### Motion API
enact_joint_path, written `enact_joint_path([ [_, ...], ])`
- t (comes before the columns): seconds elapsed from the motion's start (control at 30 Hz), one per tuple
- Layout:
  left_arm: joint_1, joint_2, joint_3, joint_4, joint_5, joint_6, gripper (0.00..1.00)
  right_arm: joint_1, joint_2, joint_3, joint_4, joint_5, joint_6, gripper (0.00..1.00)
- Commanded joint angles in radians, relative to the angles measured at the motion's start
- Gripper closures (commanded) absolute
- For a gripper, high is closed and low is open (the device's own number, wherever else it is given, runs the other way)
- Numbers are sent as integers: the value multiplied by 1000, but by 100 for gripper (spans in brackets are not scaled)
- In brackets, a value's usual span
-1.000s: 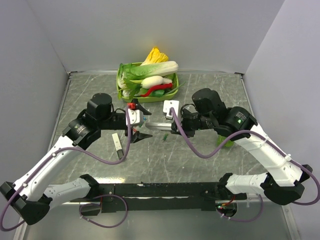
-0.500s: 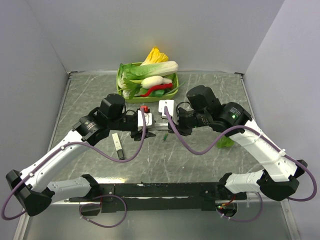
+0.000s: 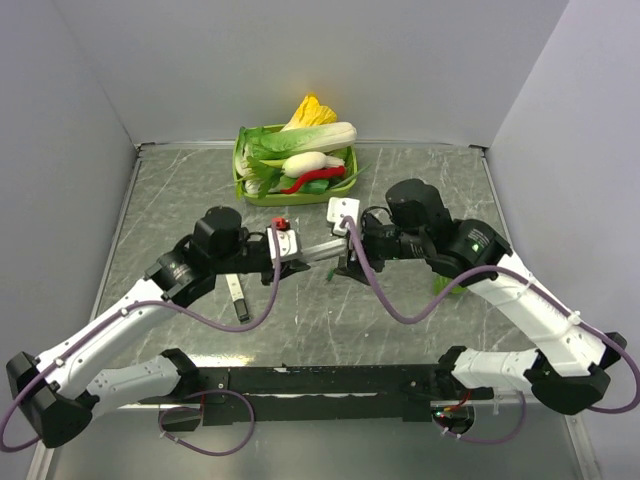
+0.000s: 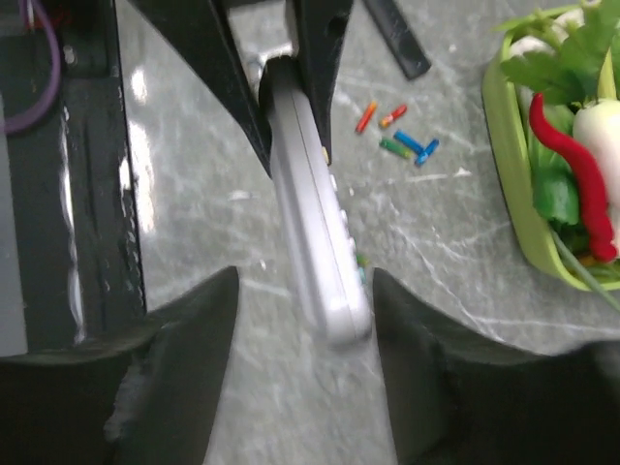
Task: Load the batteries into the remote control
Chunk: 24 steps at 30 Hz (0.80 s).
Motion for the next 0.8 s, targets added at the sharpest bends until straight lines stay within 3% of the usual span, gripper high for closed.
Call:
enact_joint_path([
  [0.0, 0, -89, -178, 418, -143, -279, 99, -31, -115, -97, 280, 35, 205, 15],
  [0.07, 0, -125, -276, 525, -215, -370, 99, -40, -150, -171, 371, 82, 356, 1],
  [0.1, 0, -135, -304, 575, -289, -468, 99, -43, -185, -197, 459, 99, 412, 0],
  [0.2, 0, -137, -376, 688, -375, -577, 99, -45, -242, -314, 612, 203, 677, 0],
  [0.33, -2, -128, -427, 807, -417, -648, 99, -45, -264, -458, 797, 317, 1013, 0],
  [0.53, -3, -100, -433, 857, -412, -697, 99, -43, -204, -474, 848, 385, 1188, 0],
  [0.77, -14, -74, -429, 875, -415, -733, 99, -43, -120, -460, 949, 385, 1244, 0],
])
